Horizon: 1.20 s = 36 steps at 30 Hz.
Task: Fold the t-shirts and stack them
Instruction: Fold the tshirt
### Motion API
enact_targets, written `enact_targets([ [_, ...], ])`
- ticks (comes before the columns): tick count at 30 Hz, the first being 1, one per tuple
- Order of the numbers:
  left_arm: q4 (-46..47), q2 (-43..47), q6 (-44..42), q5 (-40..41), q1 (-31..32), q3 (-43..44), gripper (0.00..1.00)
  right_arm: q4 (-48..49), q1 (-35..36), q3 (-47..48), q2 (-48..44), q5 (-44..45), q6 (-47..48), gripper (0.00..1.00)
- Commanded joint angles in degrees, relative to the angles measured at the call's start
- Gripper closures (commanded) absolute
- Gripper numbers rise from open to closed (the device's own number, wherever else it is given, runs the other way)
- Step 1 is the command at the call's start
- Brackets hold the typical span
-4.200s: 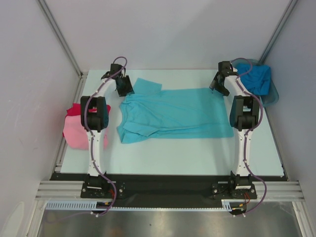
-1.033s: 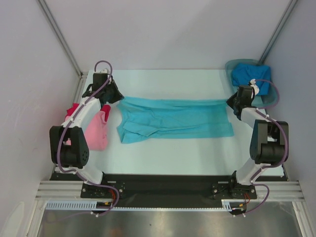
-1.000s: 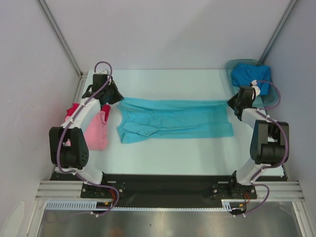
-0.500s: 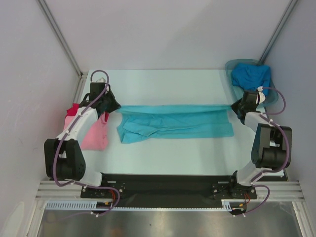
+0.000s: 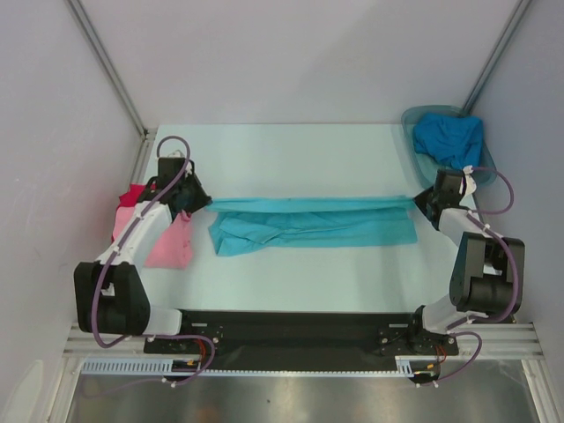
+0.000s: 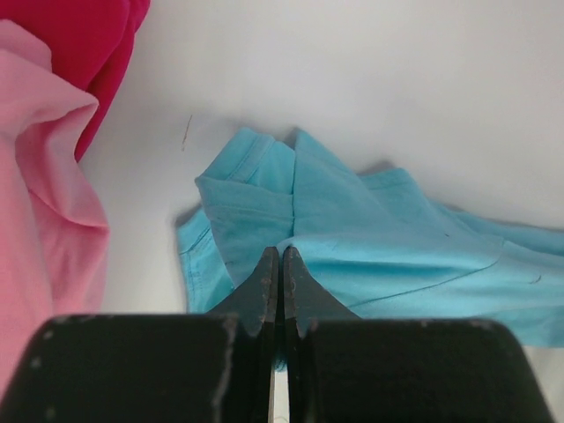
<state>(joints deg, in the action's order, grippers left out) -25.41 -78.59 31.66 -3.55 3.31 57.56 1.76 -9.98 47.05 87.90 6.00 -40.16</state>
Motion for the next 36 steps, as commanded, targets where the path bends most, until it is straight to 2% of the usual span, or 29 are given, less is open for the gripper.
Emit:
enact_targets([
  [1, -0.9, 1.9, 0.8, 3.4, -1.6, -1.5, 1.0, -0.6, -1.3, -1.9, -4.0, 3.0, -1.7, 1.0],
  [6, -1.4, 1.7, 0.9, 3.4, -1.6, -2.4, 1.0, -0.7, -1.3, -3.1, -5.7, 3.3, -1.8, 1.0],
  [8, -1.5, 1.4, 0.9, 2.9, -1.6, -2.8, 0.88, -0.8, -1.3, -3.3, -5.6, 3.3, -1.8, 1.0],
  [9, -1.7, 1.1, 0.9, 2.9, -1.6, -3.1, 0.81, -0.8, -1.3, -3.4, -5.5, 3.2, -1.6, 0.96],
  [11, -1.9, 0.8, 0.8, 3.4, -1.6, -3.4, 0.62, -1.0, -1.3, -3.3, -5.0, 2.7, -1.8, 0.8],
  [12, -2.0, 0.8, 1.1, 3.4, -1.6, -3.9, 0.57, -1.1, -1.3, -3.4, -4.9, 2.4, -2.0, 0.73],
  [13, -2.4, 0.5, 1.1, 3.4, -1.6, -3.9, 0.53, -1.1, -1.3, -3.4, -4.7, 2.4, -2.4, 0.52],
  [14, -2.5, 0.5, 1.4, 3.4, -1.6, -3.9, 0.45, -1.4, -1.1, -3.1, -4.4, 2.5, -2.6, 0.42],
  [15, -2.6, 0.2, 1.5, 3.4, -1.7, -3.7, 0.44, -1.4, -1.0, -2.8, -4.3, 2.7, -2.7, 0.29],
  [16, -2.7, 0.0, 1.5, 3.4, -1.7, -3.6, 0.43, -1.4, -0.9, -2.8, -4.3, 2.6, -2.5, 0.24],
  [21, -2.0, 1.5, 2.3, 2.1, -1.7, -2.3, 0.43, -0.9, -0.8, -2.8, -6.3, 1.3, -3.7, 0.21],
  [26, -1.4, 4.7, 4.2, -1.7, -1.1, -3.2, 0.44, -1.4, -0.4, -4.1, -9.1, 0.0, -9.8, 0.21],
  [32, 0.9, 9.1, 8.1, -0.8, 6.0, -8.8, 0.45, -0.2, 2.6, -9.2, -13.4, -1.1, -12.5, 0.21],
  [36, 1.8, 9.6, 10.4, 3.4, 14.5, -12.1, 0.45, -1.4, 3.4, -10.6, -15.9, -3.5, -12.5, 0.2],
])
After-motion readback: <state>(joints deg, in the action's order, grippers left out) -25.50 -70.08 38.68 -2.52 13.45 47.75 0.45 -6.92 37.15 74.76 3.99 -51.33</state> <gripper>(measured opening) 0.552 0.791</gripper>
